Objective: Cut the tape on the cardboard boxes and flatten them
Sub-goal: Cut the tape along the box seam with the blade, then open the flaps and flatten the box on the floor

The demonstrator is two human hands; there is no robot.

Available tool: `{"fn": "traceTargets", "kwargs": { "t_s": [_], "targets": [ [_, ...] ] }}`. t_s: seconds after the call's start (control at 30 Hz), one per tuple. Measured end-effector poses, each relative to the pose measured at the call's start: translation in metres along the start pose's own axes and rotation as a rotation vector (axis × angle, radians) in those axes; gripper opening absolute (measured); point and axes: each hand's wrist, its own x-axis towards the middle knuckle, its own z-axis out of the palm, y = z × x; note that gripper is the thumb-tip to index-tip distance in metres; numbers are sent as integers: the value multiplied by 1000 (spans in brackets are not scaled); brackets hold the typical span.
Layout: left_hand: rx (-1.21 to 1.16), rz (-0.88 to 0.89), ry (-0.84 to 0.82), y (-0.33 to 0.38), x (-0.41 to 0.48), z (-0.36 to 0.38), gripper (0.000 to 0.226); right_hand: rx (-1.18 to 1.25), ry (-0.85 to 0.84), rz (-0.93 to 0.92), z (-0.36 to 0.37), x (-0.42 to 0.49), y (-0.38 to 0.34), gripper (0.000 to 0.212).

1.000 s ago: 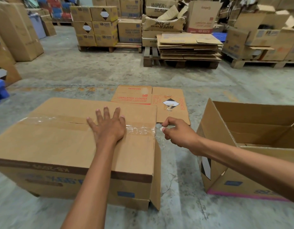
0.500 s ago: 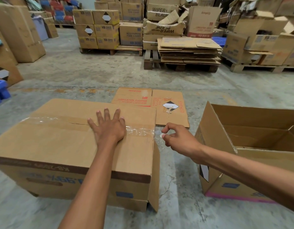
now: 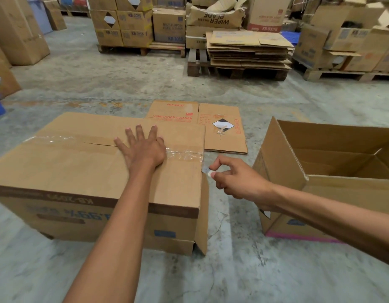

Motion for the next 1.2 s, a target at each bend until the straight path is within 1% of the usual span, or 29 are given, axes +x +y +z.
{"fn": "traceTargets", "kwargs": {
  "t_s": [0.07,0.13,0.17,0.23,0.27,0.3,0.37,0.43,0.47,0.5,0.53,0.6,0.63,0.7,0.73,0.77,0.8,0.83,0.87,0.93,0.97,1.0,1.03,1.1,1.17,1.2],
  "targets": [
    [0,4,0,-1,0,0,57,21,-31,43,-4,-4,-1,11],
    [-3,6,-3,0,0,0,57,13,-8,65,-5,-7,3,9],
    [-1,4,-5,0,0,0,57,13,49,73,-4,-9,9,8],
    [6,-4,-14,2,0,0,57,4,231,73,3,-12,28,6],
    [8,-8,-16,3,1,0,58,-48,311,65,8,-13,41,7],
    [9,-11,-17,4,0,1,58,-148,352,52,14,-13,58,11],
    [15,-13,-14,7,0,0,58,-396,331,43,29,-7,95,33],
    [17,-7,-9,12,-3,-1,58,-525,298,113,51,-4,133,55],
    [19,-4,-6,14,-5,0,58,-574,292,171,65,-6,153,61],
    [20,-2,0,16,-6,0,58,-620,281,230,80,-7,172,64],
    [21,0,1,17,-7,1,58,-625,263,290,94,-11,191,61],
    [20,0,1,19,-9,1,58,-561,223,368,115,-25,217,47],
    [19,2,-2,19,-9,1,58,-549,197,399,122,-31,228,48],
    [18,9,-5,19,-7,0,58,-637,128,440,131,-36,240,67],
    [15,12,-4,18,-7,0,58,-678,109,463,132,-37,237,73],
    [13,13,-3,17,-6,0,58,-656,134,455,130,-32,232,70],
    [7,13,-7,16,-4,-1,59,-555,200,452,126,-27,222,59],
    [-1,15,-11,15,-3,-1,59,-377,313,428,120,-22,205,45],
    [-16,18,-15,14,0,-2,59,-205,414,368,113,-18,181,42],
    [-53,19,-24,9,8,-9,59,157,555,206,100,-12,125,56],
    [-66,14,-14,3,12,-15,58,293,560,126,93,-9,94,62],
    [-68,25,9,-4,17,-18,56,341,518,46,89,-8,66,62],
    [-69,38,32,-14,23,-24,55,310,458,-27,89,-4,42,67],
    [-68,54,21,-39,32,-28,55,132,418,-71,95,7,19,81],
    [-39,-11,-7,-75,36,-31,57,32,424,-30,98,21,12,93],
    [-22,-89,-5,-99,37,-36,60,37,392,-18,94,29,7,92]
  ]
}}
